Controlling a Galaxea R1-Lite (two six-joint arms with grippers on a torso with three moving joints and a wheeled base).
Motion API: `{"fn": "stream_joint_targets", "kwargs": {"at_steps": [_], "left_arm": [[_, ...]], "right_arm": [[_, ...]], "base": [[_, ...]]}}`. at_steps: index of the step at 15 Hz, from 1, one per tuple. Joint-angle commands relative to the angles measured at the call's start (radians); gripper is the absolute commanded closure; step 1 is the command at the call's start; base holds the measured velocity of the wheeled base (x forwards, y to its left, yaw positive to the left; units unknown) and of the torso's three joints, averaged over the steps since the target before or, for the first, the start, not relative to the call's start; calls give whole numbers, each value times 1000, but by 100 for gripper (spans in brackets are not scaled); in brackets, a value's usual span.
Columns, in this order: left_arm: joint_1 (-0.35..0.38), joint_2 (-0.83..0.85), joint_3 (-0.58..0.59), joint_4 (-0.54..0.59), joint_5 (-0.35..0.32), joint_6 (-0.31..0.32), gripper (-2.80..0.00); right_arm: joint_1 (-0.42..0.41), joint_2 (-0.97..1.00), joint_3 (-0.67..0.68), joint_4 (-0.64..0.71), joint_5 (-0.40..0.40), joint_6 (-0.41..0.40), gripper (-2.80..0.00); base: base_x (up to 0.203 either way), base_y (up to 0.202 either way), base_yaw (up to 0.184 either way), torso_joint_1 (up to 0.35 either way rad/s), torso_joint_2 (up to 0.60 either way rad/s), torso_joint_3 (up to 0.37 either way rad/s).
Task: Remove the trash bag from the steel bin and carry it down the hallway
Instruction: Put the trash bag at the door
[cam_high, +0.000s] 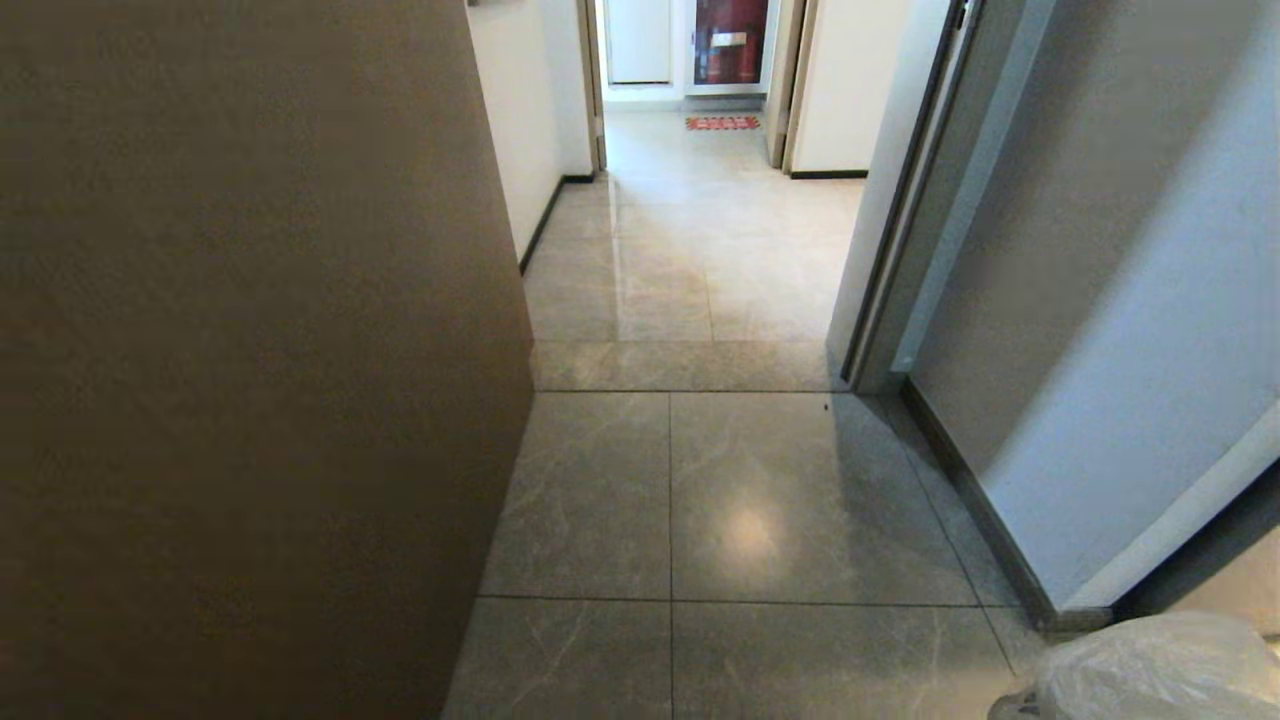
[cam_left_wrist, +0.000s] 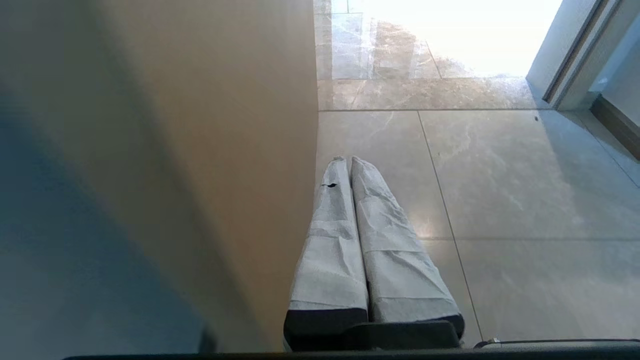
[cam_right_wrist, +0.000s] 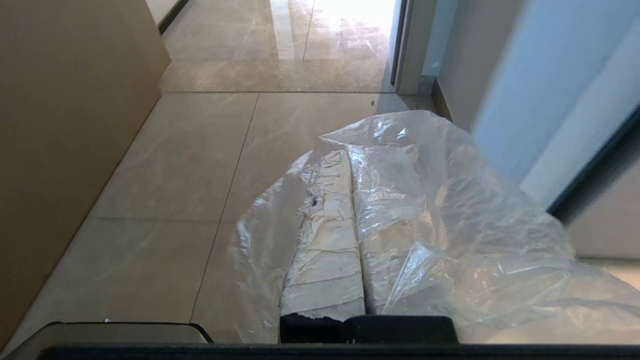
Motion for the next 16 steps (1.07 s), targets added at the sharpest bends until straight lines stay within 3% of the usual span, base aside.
{"fn": "stream_joint_targets", "kwargs": {"at_steps": [1,4,16], "left_arm": [[0,0,11,-2,-1,0,0],[0,0,12,-2,1,-3,0],[0,0,11,0,-1,3,0]], "right_arm": [[1,1,0,0,0,0,0],[1,1,0,0,0,0,0],[1,1,0,0,0,0,0]], "base": [[-194,0,-3,-1,3,5],[-158,0,1,2,0,5],[0,0,0,0,0,0]]}}
